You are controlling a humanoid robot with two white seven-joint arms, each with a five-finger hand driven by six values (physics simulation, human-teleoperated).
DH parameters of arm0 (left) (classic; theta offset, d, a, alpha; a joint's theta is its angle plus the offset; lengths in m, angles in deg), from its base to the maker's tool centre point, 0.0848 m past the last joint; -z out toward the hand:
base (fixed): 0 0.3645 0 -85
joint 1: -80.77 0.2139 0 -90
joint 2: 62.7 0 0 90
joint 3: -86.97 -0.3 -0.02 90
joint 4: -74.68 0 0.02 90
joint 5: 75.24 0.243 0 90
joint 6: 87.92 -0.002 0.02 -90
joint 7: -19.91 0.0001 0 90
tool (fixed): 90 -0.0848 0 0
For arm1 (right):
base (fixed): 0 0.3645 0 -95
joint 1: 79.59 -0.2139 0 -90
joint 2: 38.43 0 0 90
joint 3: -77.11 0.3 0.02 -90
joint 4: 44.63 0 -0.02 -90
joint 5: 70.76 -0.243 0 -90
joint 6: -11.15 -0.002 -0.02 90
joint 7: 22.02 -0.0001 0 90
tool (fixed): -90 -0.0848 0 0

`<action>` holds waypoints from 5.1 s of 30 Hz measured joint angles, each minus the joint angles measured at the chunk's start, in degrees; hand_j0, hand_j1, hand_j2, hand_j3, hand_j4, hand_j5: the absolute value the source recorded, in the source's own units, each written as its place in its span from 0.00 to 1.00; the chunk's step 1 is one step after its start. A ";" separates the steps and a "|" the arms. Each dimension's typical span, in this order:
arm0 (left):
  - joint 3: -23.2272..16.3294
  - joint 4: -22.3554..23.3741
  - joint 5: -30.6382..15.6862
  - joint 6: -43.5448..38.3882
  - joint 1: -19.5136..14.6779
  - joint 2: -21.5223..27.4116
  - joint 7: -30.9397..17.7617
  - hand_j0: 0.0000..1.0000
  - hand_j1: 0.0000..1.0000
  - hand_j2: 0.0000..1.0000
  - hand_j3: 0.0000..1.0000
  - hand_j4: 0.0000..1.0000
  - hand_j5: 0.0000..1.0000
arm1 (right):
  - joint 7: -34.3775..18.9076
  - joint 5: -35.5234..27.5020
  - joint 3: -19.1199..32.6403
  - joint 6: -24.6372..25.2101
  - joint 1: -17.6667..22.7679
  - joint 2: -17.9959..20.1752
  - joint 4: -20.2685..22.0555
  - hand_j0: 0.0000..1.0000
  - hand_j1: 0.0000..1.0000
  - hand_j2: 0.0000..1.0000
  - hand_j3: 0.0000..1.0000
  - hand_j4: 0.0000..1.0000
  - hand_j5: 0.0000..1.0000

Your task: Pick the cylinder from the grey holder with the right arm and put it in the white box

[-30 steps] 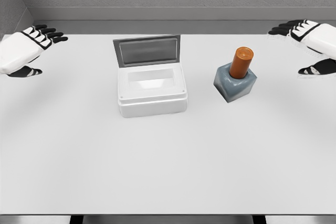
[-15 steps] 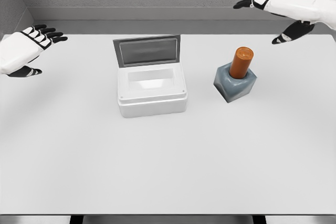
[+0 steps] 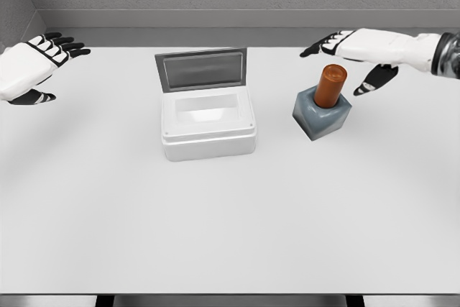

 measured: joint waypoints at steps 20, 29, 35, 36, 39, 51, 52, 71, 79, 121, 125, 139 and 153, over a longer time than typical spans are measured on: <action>-0.01 -0.02 0.02 0.00 0.09 -0.09 -0.02 1.00 1.00 1.00 1.00 1.00 1.00 | 0.00 0.10 -3.74 0.03 -1.14 -1.66 -3.88 0.85 0.85 0.85 0.85 0.85 0.85; -0.01 0.00 0.02 0.00 0.09 -0.09 -0.02 1.00 1.00 1.00 1.00 1.00 1.00 | 0.01 0.11 -4.70 -0.02 -1.14 -1.67 -3.93 0.52 0.52 0.52 0.52 0.52 0.52; -0.01 0.00 0.02 0.00 0.09 -0.08 -0.01 1.00 1.00 1.00 1.00 1.00 1.00 | 0.12 -0.25 -4.71 0.13 -1.14 -1.64 -3.84 0.42 0.42 0.42 0.42 0.42 0.42; -0.01 0.00 0.02 0.00 0.09 -0.08 -0.01 1.00 1.00 1.00 1.00 1.00 1.00 | 0.15 -0.35 -4.70 0.20 -1.14 -1.64 -3.83 0.42 0.42 0.42 0.42 0.42 0.42; -0.04 -0.04 0.02 0.00 0.09 -0.08 -0.02 1.00 1.00 1.00 1.00 1.00 1.00 | 0.10 -0.20 -4.77 0.14 -1.23 -1.65 -3.82 0.40 0.40 0.40 0.40 0.40 0.40; -0.10 -0.08 -0.06 0.00 0.09 0.00 -0.01 1.00 1.00 1.00 1.00 1.00 1.00 | 0.00 0.20 -4.64 -0.04 -3.34 -2.52 -3.51 0.39 0.39 0.39 0.39 0.39 0.39; -0.10 -0.08 -0.06 0.00 0.09 0.00 -0.01 1.00 1.00 1.00 1.00 1.00 1.00 | -0.02 0.25 -4.60 -0.07 -3.69 -2.56 -3.47 0.39 0.39 0.39 0.39 0.39 0.39; -0.67 -1.54 -0.58 0.00 0.79 0.17 0.15 1.00 1.00 1.00 1.00 1.00 1.00 | 0.00 0.21 -4.36 -0.23 -5.10 -5.53 0.36 0.40 0.40 0.40 0.40 0.40 0.40; -0.80 -1.82 -0.59 0.00 0.88 0.18 0.16 1.00 1.00 1.00 1.00 1.00 1.00 | -0.03 0.19 -4.52 -0.15 -5.62 -7.57 2.92 0.39 0.39 0.39 0.39 0.39 0.39; -0.50 -1.74 -0.58 0.00 0.62 -0.04 0.20 1.00 1.00 1.00 1.00 1.00 1.00 | -0.01 0.13 -6.44 2.18 -4.75 -9.38 7.75 1.00 1.00 1.00 1.00 1.00 1.00; 0.36 -0.85 -1.34 0.00 -3.07 -3.83 -0.34 1.00 1.00 1.00 1.00 1.00 1.00 | -0.02 -0.03 3.41 -1.07 3.34 -0.86 10.51 1.00 1.00 1.00 1.00 1.00 1.00; -1.90 9.58 -20.24 0.13 -13.18 -16.43 -37.15 1.00 1.00 1.00 1.00 1.00 1.00 | -0.01 -0.48 11.03 -6.23 5.98 6.10 11.17 1.00 1.00 1.00 1.00 1.00 1.00; -2.63 14.57 -21.31 0.19 -15.38 -19.25 -38.86 1.00 1.00 1.00 1.00 1.00 1.00 | -0.01 -0.48 11.35 -5.30 6.94 6.09 12.27 1.00 1.00 1.00 1.00 1.00 1.00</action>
